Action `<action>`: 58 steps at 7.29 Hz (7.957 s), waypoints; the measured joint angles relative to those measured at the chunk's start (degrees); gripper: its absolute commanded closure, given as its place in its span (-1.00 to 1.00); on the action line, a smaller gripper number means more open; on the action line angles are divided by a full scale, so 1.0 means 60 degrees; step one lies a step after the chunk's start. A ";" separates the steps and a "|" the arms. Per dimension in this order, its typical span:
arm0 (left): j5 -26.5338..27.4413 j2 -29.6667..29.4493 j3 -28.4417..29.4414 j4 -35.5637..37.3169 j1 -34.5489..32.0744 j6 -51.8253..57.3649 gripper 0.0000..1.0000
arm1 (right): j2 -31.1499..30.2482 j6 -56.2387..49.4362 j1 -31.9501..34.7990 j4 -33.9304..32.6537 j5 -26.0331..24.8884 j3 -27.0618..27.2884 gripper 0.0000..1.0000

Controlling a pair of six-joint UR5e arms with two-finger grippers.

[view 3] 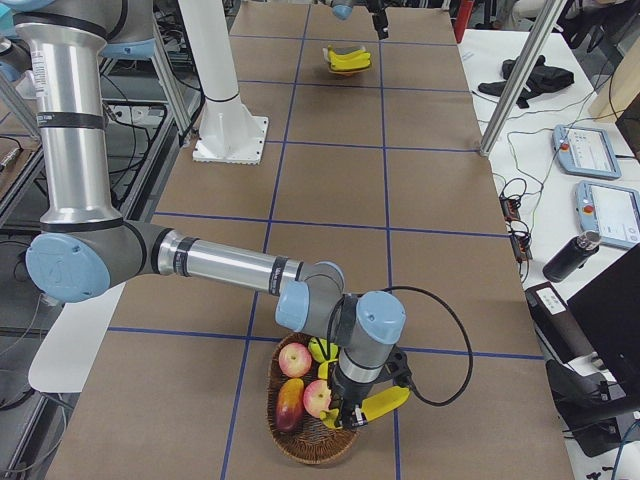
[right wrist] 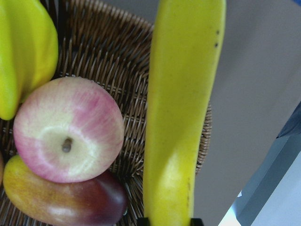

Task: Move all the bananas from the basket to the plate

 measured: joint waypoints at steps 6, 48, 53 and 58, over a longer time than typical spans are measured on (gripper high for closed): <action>-0.0002 -0.0608 0.0477 0.0029 0.0029 -0.0084 -1.00 | 0.3096 0.3694 -0.2182 -0.1980 0.3045 0.1193 1.00; 0.5449 -0.5056 0.0599 -0.0962 0.5878 -0.4951 1.00 | 0.5886 1.4624 -0.7817 0.0503 0.5987 0.3336 -1.00; 0.5427 -0.4246 0.0762 -0.1019 0.5628 -0.3998 1.00 | 0.5826 1.5356 -0.7014 0.0917 0.4995 0.3881 -0.99; 0.1911 -0.1878 -0.0371 -0.0925 0.2061 -0.3406 1.00 | 0.4789 1.4387 -0.6666 0.0902 0.1457 0.3816 -1.00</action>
